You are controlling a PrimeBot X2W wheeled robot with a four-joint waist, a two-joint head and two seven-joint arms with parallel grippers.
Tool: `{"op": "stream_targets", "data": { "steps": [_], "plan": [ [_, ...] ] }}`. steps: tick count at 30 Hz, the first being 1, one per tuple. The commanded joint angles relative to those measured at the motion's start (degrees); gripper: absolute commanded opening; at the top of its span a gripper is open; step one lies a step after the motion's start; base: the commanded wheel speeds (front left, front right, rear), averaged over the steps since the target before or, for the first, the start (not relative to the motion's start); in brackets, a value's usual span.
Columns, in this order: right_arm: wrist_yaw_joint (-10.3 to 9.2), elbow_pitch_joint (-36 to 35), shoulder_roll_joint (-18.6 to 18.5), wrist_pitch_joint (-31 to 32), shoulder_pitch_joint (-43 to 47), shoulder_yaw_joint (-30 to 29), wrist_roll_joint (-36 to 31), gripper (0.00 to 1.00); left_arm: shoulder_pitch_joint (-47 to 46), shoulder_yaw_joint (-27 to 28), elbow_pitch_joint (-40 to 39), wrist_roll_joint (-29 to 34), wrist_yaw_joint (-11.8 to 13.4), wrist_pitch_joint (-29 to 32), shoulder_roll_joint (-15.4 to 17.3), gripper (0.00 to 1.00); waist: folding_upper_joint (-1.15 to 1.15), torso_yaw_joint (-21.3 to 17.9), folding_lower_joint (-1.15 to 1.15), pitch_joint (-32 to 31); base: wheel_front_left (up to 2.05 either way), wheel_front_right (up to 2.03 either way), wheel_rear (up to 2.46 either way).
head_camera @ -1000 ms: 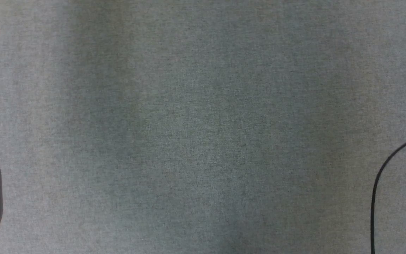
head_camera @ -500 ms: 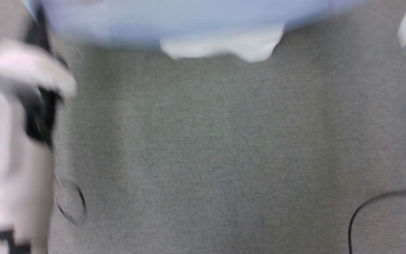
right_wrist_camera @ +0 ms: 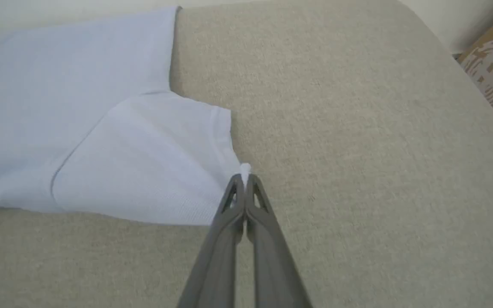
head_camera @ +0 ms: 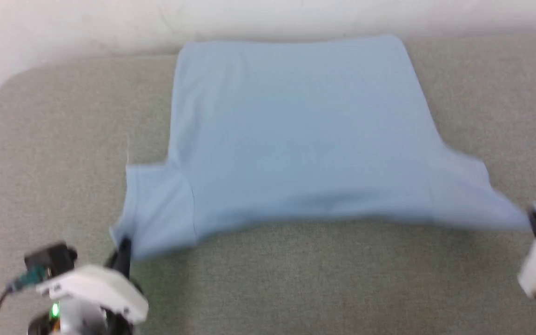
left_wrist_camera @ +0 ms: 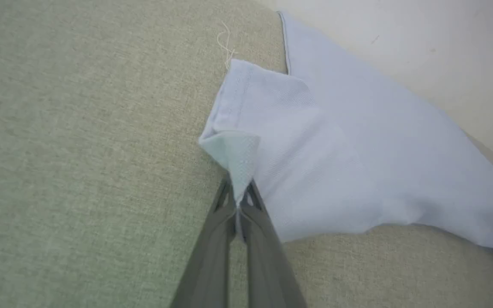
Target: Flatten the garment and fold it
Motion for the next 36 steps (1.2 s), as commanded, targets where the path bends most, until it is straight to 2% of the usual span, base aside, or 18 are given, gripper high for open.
{"op": "stream_targets", "data": {
  "steps": [1, 7, 15, 21, 24, 25, 26, 27, 31, 36],
  "plan": [
    [-0.12, -1.3, 0.1, 1.0, 1.9, -1.4, -0.8, 0.00, 1.8, 0.2, -1.1, 0.1, 0.9, 0.7, 0.0, 0.00, 0.00, 0.7, 0.02, -2.2, 0.00, 0.00, 0.00],
    [-0.12, -3.1, 0.9, 7.6, 11.4, -6.6, 1.3, 0.00, 9.8, -0.5, -5.7, -0.1, 4.3, 5.4, 0.2, 0.00, 0.00, 1.4, 0.02, -2.8, 0.00, 0.00, 0.00],
    [-0.12, 3.4, 0.9, 6.6, 14.4, -7.8, 2.1, 0.00, 16.5, -2.1, -8.2, -0.3, 8.0, 12.9, 1.5, 0.00, 0.00, 1.8, 0.02, -2.9, 0.00, 0.00, 0.00],
    [-0.12, 12.6, 0.9, 2.1, 12.4, -5.0, 2.6, 0.00, 16.4, -3.4, -8.9, -0.9, 7.9, 14.1, 0.7, 0.00, 0.00, 2.4, 0.02, -2.6, 0.00, 0.00, 0.00],
    [-0.12, 14.7, 0.9, 0.0, 11.4, -4.2, 2.7, 0.00, 15.7, -3.8, -9.1, -1.2, 7.4, 13.7, 0.2, 0.00, 0.00, 2.8, 0.02, -2.8, 0.00, 0.00, 0.00],
    [-0.12, 15.0, 0.9, -0.2, 11.3, -4.1, 2.6, 0.20, 15.6, -3.9, -9.1, -1.2, 7.3, 13.5, 0.2, 0.00, 0.00, 2.9, 0.02, -2.9, 0.00, 0.00, 0.00],
    [-0.12, 14.9, 0.9, -0.3, 11.2, -4.0, 2.5, 0.66, 15.6, -4.0, -9.1, -1.2, 7.2, 13.5, 0.2, 0.00, 0.00, 3.0, 0.02, -3.0, 0.00, 0.00, 0.00],
    [-0.12, 14.4, 0.9, -0.5, 11.1, -3.9, 2.5, 1.00, 15.6, -4.1, -9.1, -1.2, 7.0, 13.5, 0.2, 0.00, 0.00, 3.0, 0.02, -3.1, 0.00, 0.00, 0.00],
    [-0.12, 11.8, 0.9, -2.8, 10.0, -4.6, 6.6, 1.00, 15.6, -4.5, -9.7, -0.9, 6.7, 12.8, 0.3, 0.00, 0.00, 3.4, 0.02, -3.4, 0.00, 0.00, 0.00],
    [-0.12, 8.8, 0.9, -10.9, 4.7, -2.8, 8.6, 1.00, 14.8, -5.1, -10.8, -0.4, 6.2, 12.2, 0.4, 0.00, 0.00, 3.8, 0.02, -2.7, 0.00, 0.00, 0.00]
  ]
}}
